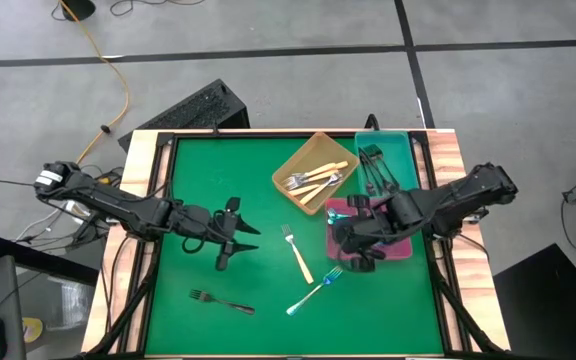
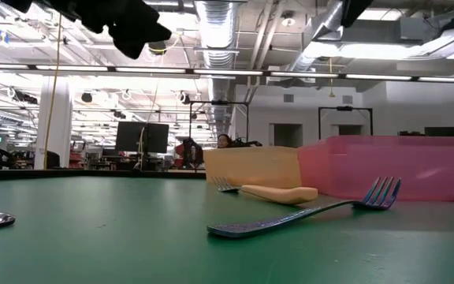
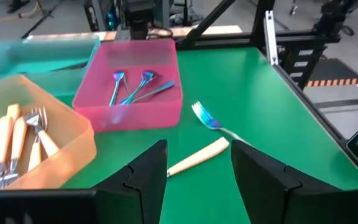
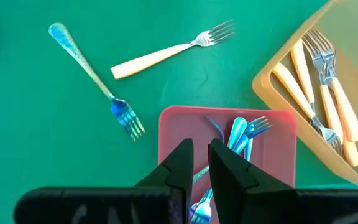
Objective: Sort silverware by color (type)
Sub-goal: Put the orange fork into the orange bin
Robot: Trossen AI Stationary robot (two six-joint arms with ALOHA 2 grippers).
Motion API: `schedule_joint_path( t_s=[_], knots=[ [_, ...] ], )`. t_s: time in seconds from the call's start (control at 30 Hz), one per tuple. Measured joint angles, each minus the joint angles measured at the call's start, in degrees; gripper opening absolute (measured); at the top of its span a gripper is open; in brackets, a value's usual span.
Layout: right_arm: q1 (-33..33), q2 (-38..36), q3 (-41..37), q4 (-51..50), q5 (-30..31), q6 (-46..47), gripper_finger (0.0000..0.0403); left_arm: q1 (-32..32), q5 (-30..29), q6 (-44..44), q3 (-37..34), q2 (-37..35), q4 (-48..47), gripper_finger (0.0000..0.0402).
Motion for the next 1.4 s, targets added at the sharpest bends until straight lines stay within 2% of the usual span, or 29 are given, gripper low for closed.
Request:
schedule_joint_path(
  t_s=[0.13, 0.33, 0.57, 0.8, 1.03, 1.23, 1.4],
  knots=[
    [3.0, -0.7, 0.7, -0.8, 1.6, 0.0, 0.0073, 0.0, -0.1, 0.9, 3.5, 2.7, -2.4, 0.0162],
    [7.6, -5.2, 0.8, -0.7, 11.8, 2.0, 0.0073, 0.0, -0.1, 4.4, 7.6, 6.8, -2.6, 0.0162],
    [12.2, -13.2, 0.8, -0.3, 18.8, 9.6, 0.0073, 0.2, -0.1, 8.9, 10.0, 11.2, -1.4, 0.0161],
    [16.2, -16.7, 0.8, -0.4, 20.7, 12.1, 0.0072, 0.5, 2.5, 11.9, 10.1, 14.3, 2.1, 0.0161],
    [18.9, -17.2, 0.8, -3.6, 25.5, 13.4, 0.0072, 2.9, 6.3, 11.5, 10.1, 15.8, 5.1, 0.0161],
    [19.3, -16.8, 0.8, -4.5, 25.6, 14.0, 0.0072, 4.9, 8.9, 12.0, 10.0, 17.0, 7.7, 0.0161],
    [19.5, -16.8, 0.8, -4.7, 25.6, 14.6, 0.0072, 6.3, 12.4, 12.8, 10.8, 21.2, 12.6, 0.0161]
  ],
)
